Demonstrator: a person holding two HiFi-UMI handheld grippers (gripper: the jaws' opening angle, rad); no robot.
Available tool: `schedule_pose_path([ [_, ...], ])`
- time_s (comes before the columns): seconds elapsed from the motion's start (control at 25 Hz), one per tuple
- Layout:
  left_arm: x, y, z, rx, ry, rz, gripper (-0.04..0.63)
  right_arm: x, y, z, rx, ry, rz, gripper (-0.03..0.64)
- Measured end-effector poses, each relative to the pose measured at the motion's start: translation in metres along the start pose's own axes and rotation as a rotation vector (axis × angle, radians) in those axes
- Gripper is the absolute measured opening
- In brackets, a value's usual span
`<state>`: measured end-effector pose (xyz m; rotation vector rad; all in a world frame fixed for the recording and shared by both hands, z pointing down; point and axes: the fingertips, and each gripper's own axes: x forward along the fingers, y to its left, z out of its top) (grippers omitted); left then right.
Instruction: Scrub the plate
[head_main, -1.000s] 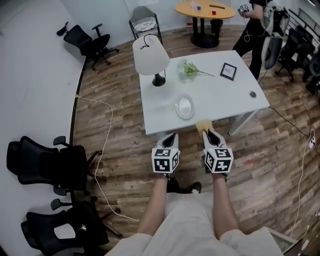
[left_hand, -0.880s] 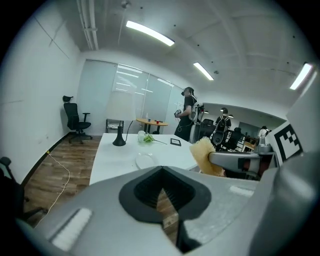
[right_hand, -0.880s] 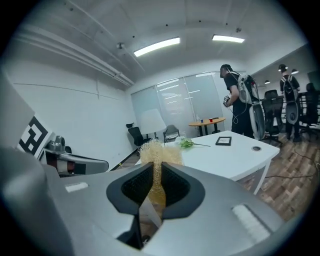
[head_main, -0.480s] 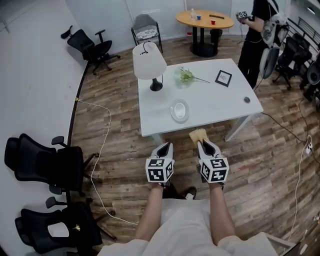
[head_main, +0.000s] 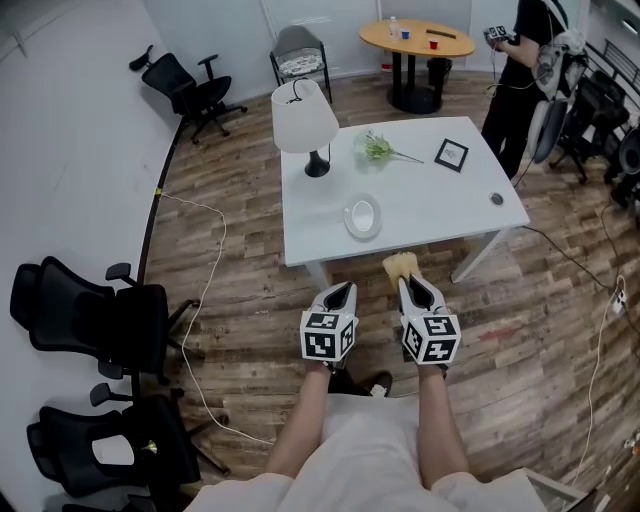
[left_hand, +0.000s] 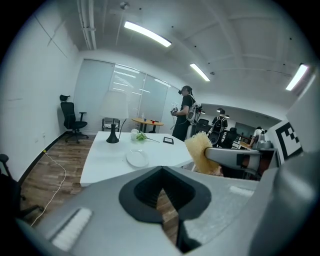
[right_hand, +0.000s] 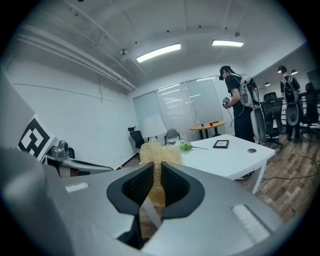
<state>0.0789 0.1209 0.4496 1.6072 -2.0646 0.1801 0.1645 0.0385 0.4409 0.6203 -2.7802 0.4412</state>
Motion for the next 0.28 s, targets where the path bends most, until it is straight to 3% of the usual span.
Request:
schedule_pose_path([
  [0.28,0.004,0.0079,0.0037,0.087,0.014,0.011,0.002,0.0101,0.0037,0.0006,0.001,-0.012,0.01,0.066],
])
